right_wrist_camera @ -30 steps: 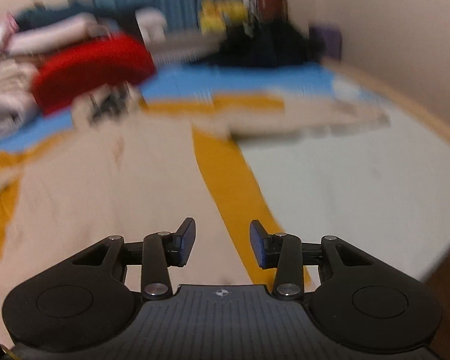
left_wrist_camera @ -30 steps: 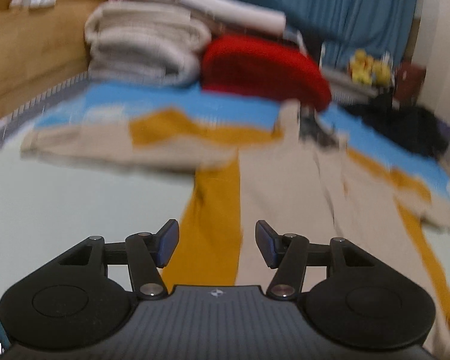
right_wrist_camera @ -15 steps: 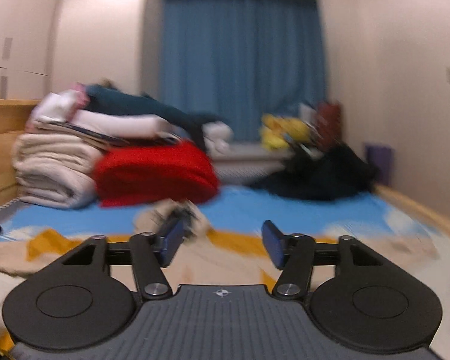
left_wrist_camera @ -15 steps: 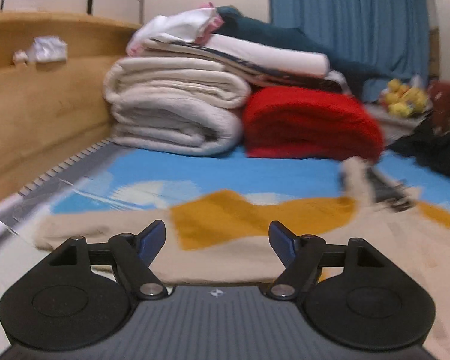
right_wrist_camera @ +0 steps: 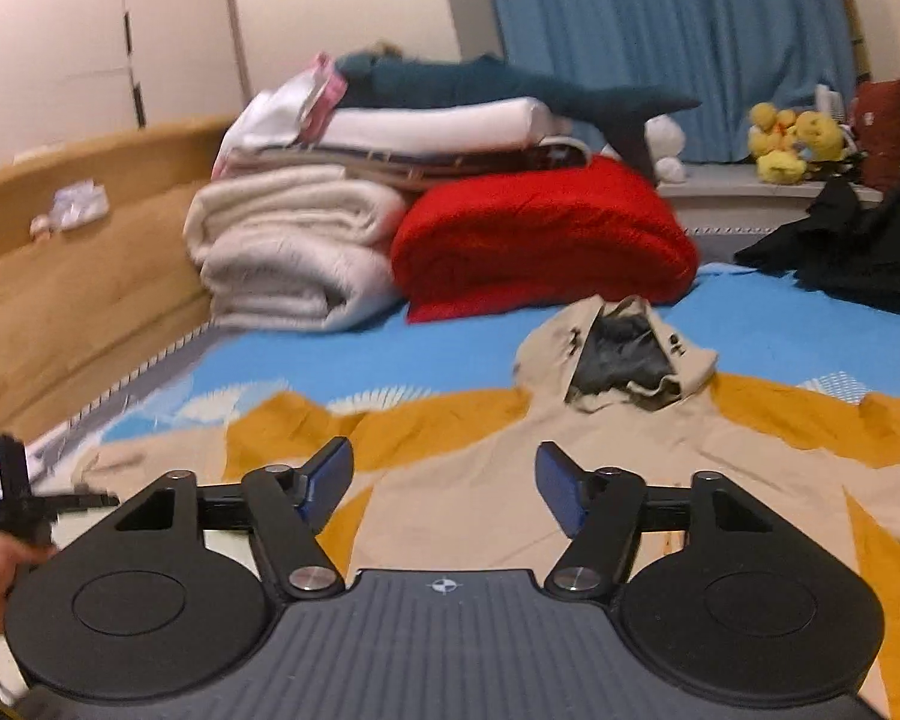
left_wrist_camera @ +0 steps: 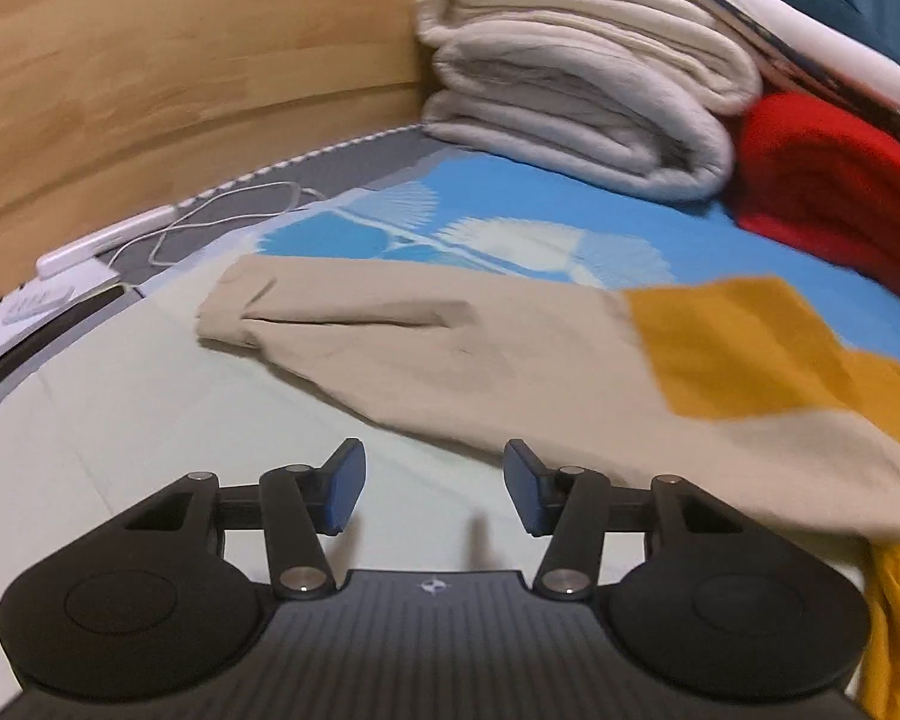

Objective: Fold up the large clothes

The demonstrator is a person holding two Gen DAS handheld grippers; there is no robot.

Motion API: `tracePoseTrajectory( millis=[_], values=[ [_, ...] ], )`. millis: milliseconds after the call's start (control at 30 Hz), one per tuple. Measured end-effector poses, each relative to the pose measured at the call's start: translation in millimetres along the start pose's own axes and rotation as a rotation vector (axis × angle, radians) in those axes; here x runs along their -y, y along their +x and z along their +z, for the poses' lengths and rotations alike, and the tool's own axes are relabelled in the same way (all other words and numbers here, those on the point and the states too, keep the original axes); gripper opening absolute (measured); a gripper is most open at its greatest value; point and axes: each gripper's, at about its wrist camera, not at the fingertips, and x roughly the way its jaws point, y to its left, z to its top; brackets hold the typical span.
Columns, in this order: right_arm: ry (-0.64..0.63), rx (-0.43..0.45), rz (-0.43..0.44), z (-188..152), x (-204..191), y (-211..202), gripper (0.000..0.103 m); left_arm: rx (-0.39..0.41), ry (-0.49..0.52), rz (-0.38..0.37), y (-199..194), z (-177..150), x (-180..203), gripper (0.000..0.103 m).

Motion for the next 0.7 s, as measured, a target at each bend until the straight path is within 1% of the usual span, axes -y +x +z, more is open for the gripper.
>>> tracePoseTrajectory(
  millis=[33, 67, 100, 133, 167, 200, 233, 267, 400, 467, 500, 533, 567, 600, 633, 700],
  values=[
    [0.015, -0.013, 0.011, -0.8, -1.4, 3.4, 0.063, 0.007, -0.018, -0.002, 6.4, 3.3, -7.5, 0.057],
    [0.019, -0.023, 0.024, -1.5, -3.9, 6.4, 0.055, 0.013, -0.036, 0.002, 13.4, 7.3, -14.8, 0.056],
    [0.011, -0.018, 0.02, -2.5, -7.6, 8.0, 0.051, 0.025, -0.044, 0.006, 17.3, 10.8, -19.8, 0.057],
    [-0.012, -0.002, 0.006, -3.5, -11.6, 7.8, 0.042, 0.044, -0.049, 0.005, 22.2, 15.9, -22.9, 0.057],
    [-0.041, 0.008, -0.003, -2.5, -15.1, 16.4, 0.03, 0.057, -0.058, -0.002, 26.6, 20.0, -27.3, 0.057],
    [-0.078, 0.018, -0.009, -4.1, -17.9, 15.1, 0.023, 0.057, -0.068, -0.003, 30.7, 23.0, -30.8, 0.057],
    [-0.098, 0.018, -0.017, -5.5, -19.9, 21.6, 0.014, 0.049, -0.084, 0.0, 38.7, 25.2, -36.5, 0.057],
    [-0.108, 0.013, -0.026, -6.8, -20.4, 23.3, 0.012, 0.039, -0.099, 0.006, 44.5, 26.8, -38.0, 0.057],
    [-0.092, -0.034, -0.035, -14.9, -15.9, 34.2, 0.012, -0.016, -0.186, 0.033, 65.6, 25.9, -55.6, 0.057],
    [-0.08, -0.062, -0.037, -19.8, -13.3, 38.7, 0.012, -0.022, -0.218, 0.041, 72.3, 24.3, -61.9, 0.057],
    [-0.07, -0.074, -0.037, -21.5, -11.8, 40.2, 0.012, -0.021, -0.229, 0.036, 74.7, 23.9, -63.8, 0.051],
    [-0.064, -0.081, -0.04, -23.2, -10.2, 40.9, 0.012, -0.012, -0.24, 0.023, 75.5, 24.3, -65.3, 0.027],
    [-0.064, -0.086, -0.044, -24.5, -9.8, 41.9, 0.012, -0.008, -0.253, -0.001, 75.2, 26.1, -66.5, 0.012],
    [-0.068, -0.089, -0.053, -25.2, -8.8, 41.3, 0.012, -0.002, -0.26, -0.01, 74.1, 28.9, -66.1, 0.003],
    [-0.073, -0.09, -0.059, -25.4, -8.6, 41.2, 0.012, 0.015, -0.258, -0.006, 68.8, 32.3, -62.9, 0.0],
    [-0.084, -0.092, -0.075, -24.9, -6.4, 37.5, 0.007, 0.055, -0.218, 0.021, 53.4, 44.7, -47.0, 0.0]
  ],
)
